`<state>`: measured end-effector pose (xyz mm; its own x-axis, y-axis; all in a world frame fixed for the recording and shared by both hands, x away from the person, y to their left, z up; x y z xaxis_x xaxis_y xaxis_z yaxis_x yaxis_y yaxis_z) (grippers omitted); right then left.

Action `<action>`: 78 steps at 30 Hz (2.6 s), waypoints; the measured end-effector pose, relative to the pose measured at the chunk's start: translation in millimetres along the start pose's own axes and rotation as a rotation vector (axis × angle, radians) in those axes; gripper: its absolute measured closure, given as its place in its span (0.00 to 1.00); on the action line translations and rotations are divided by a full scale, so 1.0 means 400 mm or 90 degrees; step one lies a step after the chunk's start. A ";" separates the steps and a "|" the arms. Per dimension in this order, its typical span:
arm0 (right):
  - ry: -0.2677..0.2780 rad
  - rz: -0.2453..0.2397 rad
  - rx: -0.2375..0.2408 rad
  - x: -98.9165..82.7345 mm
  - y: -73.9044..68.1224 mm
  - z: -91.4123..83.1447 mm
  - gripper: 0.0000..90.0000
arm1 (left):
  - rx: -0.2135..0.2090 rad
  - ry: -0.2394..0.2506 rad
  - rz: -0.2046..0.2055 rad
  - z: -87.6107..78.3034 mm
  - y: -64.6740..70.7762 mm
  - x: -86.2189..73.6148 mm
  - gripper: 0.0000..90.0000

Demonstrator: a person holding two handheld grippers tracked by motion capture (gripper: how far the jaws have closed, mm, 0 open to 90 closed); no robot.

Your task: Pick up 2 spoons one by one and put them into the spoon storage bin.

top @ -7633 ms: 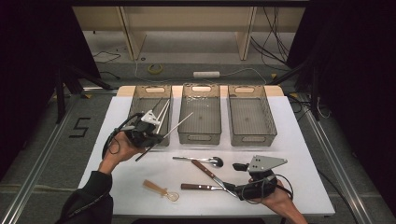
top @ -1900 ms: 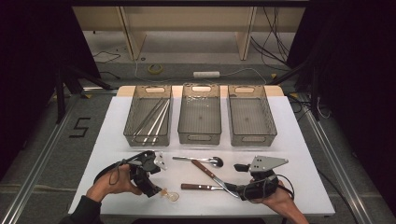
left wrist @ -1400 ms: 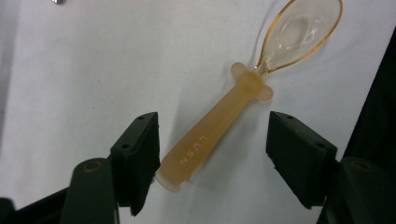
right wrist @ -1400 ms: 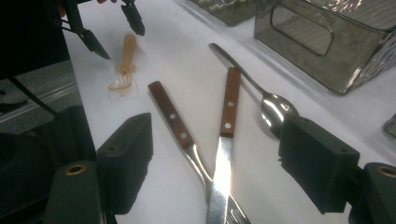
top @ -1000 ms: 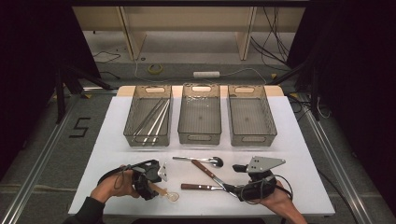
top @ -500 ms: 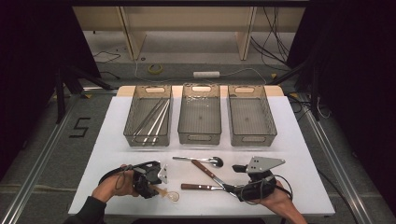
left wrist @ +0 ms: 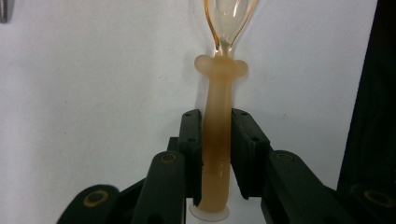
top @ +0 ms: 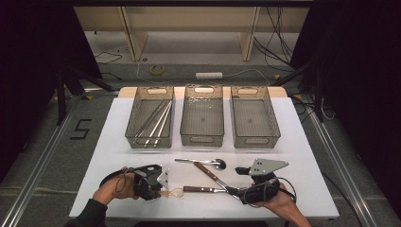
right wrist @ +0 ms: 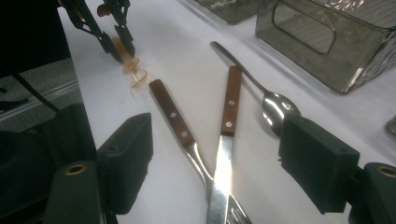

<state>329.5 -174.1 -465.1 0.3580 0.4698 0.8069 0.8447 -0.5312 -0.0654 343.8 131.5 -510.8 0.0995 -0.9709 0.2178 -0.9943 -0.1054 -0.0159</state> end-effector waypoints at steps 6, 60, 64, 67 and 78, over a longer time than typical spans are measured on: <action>0.001 0.000 0.000 0.001 0.000 0.000 0.30 | -0.010 0.005 0.004 -0.005 0.003 0.001 0.84; 0.005 0.003 -0.004 0.001 0.001 -0.003 0.30 | 0.131 0.347 -0.350 -0.165 -0.175 0.090 0.84; 0.007 0.005 -0.004 0.001 0.001 -0.003 0.30 | 0.136 0.358 -0.355 -0.174 -0.195 0.101 0.84; 0.009 0.005 -0.004 0.001 0.002 -0.004 0.30 | 0.142 0.369 -0.358 -0.182 -0.209 0.112 0.84; 0.010 0.007 -0.003 0.001 0.003 -0.006 0.30 | 0.158 0.414 -0.372 -0.212 -0.268 0.144 0.84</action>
<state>329.8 -176.1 -463.4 0.3611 0.4530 0.8151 0.8389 -0.5396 -0.0717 452.8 105.0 -413.7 0.4697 -0.4433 0.7635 -0.7476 -0.6597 0.0768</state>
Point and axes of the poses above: each handheld gripper's, and its own axes: z roughly forward along the jaws, x roughly out of its top, y roughly to its right, the point moved 5 cm from there along z, roughly forward along the jaws, and after that the axes turned 2 degrees about -x, right-handed, at the moved point
